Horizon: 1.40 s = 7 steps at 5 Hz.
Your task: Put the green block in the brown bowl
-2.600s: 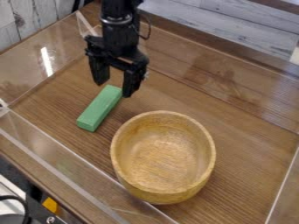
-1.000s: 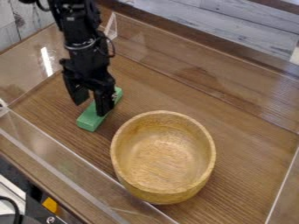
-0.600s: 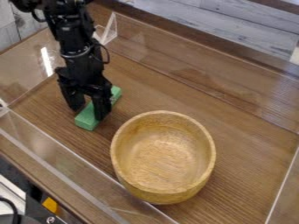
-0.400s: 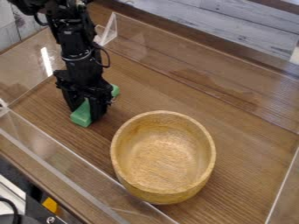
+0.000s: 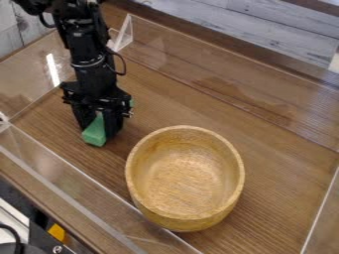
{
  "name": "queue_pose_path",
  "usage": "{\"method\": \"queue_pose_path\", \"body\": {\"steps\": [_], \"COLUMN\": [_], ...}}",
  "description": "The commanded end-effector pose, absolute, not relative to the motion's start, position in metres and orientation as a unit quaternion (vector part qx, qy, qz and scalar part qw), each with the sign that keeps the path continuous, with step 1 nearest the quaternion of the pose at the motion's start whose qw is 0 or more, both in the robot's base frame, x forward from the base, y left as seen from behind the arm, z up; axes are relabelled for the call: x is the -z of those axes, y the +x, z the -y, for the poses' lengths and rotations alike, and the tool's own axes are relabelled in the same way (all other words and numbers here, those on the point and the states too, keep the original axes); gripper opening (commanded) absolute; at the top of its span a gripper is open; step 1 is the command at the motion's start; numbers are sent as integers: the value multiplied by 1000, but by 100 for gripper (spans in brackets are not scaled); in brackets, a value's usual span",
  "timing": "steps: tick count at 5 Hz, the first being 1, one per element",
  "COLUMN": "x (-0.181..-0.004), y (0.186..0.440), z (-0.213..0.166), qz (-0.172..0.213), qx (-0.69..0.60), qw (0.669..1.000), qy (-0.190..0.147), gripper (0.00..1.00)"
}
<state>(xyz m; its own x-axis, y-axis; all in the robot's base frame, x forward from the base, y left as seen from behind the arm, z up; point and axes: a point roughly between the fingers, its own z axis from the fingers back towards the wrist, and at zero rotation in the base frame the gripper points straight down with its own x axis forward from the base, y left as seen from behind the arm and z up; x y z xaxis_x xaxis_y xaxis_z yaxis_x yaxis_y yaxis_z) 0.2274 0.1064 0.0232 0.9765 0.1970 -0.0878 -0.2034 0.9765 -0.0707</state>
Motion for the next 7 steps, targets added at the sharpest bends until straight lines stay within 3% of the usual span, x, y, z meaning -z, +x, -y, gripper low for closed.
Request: {"method": "queue_pose_path", "body": {"steps": [1, 2, 3, 4, 5, 7], "x": [-46, -58, -83, -92, -87, -85], "y": [238, 235, 232, 221, 210, 207], "z": [-102, -90, -71, -36, 3, 37], "qz": [-8, -5, 3, -2, -10, -19], "qx": [-111, -105, -85, -13, 61, 70], "qw": [993, 994, 995, 998, 997, 996], "qy": [-33, -40, -50, -58, -56, -56], "gripper": [0, 0, 0, 0, 0, 0]}}
